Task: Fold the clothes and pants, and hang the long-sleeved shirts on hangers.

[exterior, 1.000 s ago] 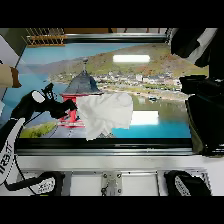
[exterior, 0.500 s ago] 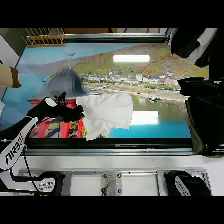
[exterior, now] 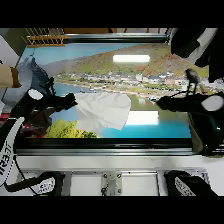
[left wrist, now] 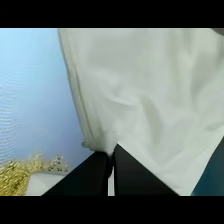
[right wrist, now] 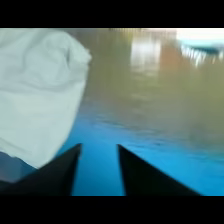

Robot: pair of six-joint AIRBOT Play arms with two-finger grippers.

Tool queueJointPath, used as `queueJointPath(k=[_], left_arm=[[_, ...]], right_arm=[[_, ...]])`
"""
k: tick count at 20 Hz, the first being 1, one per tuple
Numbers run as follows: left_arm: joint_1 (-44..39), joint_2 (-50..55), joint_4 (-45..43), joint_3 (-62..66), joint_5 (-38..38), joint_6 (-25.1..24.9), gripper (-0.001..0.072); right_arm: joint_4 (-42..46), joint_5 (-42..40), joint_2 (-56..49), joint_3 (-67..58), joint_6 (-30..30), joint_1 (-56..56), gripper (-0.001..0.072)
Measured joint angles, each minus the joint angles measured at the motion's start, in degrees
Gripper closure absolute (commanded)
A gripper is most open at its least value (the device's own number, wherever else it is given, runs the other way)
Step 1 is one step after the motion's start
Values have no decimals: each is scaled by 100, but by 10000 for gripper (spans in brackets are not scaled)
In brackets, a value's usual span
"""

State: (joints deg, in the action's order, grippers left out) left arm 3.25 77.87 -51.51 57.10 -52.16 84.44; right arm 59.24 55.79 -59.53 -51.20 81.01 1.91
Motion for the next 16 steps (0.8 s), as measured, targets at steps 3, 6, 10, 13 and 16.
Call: queueJointPath(k=[3, 6, 10, 13, 16], left_arm=[[52, -197, 0, 66, -96, -61, 700], [72, -271, 0, 85, -157, -98, 699], [81, -302, 7, 92, -177, -103, 700], [81, -308, 7, 92, -181, -105, 699], [81, -308, 9, 92, -184, -118, 699]], right_arm=[[-256, -286, -1091, 114, 107, -466, 200], [-699, -595, -2041, -52, 72, -957, 201], [-1073, -804, -2900, -586, -22, -1620, 201], [-1207, -916, -3307, -933, -46, -2050, 209], [-1233, -997, -3591, -1110, -61, -2334, 700]])
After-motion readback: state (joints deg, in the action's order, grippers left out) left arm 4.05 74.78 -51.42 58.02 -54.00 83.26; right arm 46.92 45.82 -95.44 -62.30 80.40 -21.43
